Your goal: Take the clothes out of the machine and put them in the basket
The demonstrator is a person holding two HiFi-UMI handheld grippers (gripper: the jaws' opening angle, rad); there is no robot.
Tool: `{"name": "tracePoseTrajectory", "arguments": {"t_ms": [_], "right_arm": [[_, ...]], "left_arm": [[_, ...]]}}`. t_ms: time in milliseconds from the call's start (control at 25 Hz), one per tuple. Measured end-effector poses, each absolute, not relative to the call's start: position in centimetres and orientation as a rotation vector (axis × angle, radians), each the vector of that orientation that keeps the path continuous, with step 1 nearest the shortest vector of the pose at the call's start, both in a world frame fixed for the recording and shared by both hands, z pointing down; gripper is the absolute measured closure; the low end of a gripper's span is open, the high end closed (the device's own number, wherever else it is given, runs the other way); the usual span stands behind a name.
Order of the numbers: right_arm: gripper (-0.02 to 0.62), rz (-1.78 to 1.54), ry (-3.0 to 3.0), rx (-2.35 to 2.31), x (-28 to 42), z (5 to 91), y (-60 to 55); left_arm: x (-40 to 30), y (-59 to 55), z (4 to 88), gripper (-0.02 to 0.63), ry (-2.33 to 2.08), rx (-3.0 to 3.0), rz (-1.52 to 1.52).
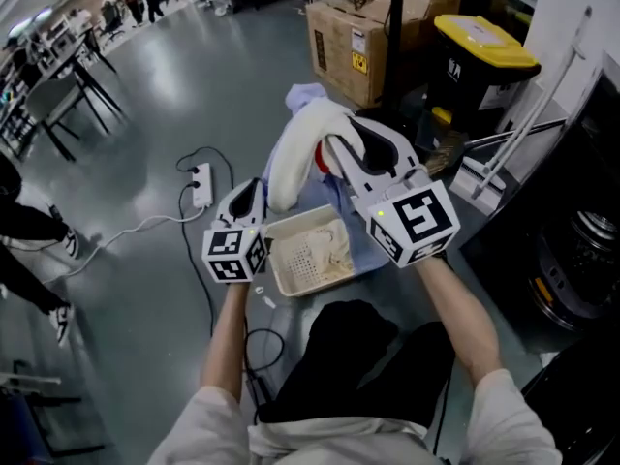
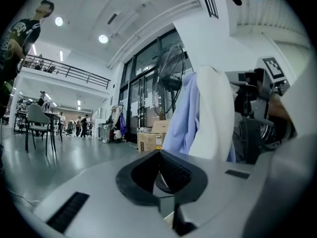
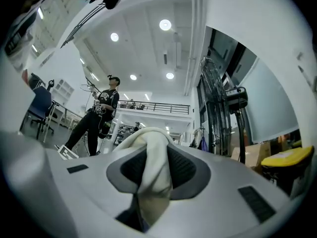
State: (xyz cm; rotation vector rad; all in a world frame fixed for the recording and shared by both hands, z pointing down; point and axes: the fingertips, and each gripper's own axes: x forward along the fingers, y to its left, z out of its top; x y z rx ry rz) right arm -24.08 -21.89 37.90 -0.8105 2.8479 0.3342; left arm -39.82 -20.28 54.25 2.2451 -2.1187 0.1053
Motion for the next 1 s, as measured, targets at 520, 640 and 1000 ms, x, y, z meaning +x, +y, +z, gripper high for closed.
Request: {"name": "tracePoseTrajectory", "arguments": {"t_ms": [520,640,1000], "right_arm": [[0.48,0.284,2.887,-0.659,-28.9,38.1,-21.8],[0.48,0.24,2.943,-0.648,-30.8,42.5,-21.1],[0.48,0.049,3.154,-0.665,-31.9,57.2,-21.4]], "left_arm": [[-44.3,-18.3,53.4,0.588,-2.25,2.127,0.105],[-45.2,-17.0,56.1,0.588,-2.246,2.093,0.117],[-46.3,-17.1,62.7,0.588,-2.203,2.009,0.139]]}}
